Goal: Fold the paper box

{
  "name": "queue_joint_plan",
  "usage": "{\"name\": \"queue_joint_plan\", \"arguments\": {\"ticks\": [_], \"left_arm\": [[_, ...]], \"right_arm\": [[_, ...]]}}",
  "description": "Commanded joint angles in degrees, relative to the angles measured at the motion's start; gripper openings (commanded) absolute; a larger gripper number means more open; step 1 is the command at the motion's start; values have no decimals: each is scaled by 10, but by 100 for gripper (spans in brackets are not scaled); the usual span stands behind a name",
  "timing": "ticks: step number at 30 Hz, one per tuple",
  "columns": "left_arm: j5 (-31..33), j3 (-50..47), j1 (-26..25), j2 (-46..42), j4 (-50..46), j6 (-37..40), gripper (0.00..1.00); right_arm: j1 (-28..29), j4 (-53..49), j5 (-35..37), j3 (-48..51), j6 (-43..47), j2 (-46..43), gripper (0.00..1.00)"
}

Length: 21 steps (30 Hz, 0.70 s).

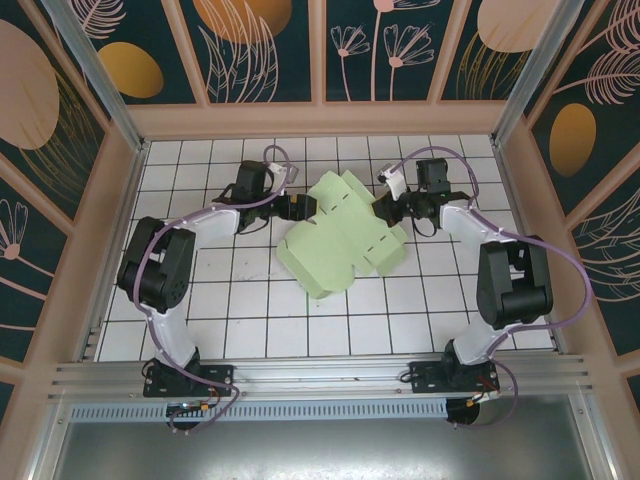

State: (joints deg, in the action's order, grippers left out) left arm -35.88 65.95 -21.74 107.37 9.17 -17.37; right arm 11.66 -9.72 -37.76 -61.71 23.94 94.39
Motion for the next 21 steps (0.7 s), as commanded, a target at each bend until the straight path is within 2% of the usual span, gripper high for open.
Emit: {"name": "queue_joint_plan", "arguments": {"ticks": [1,4,9,16,21], "left_arm": [[-57,14,-4,26,26,-22,75],[-57,19,-10,35,11,-15,69],[-54,22,-12,47,4,-13,67],[-55,29,-16,54,5,-7,73],[-63,30,-17,51,4,-6,70]], "right_arm": [[-1,15,-3,14,-25,-25,0],[-1,22,5,23,-33,-31,0],[-2,20,12,26,-29,-37,0],[-2,21,5,29,-30,-41,0],[-2,26,9,37,-33,-47,0]]}}
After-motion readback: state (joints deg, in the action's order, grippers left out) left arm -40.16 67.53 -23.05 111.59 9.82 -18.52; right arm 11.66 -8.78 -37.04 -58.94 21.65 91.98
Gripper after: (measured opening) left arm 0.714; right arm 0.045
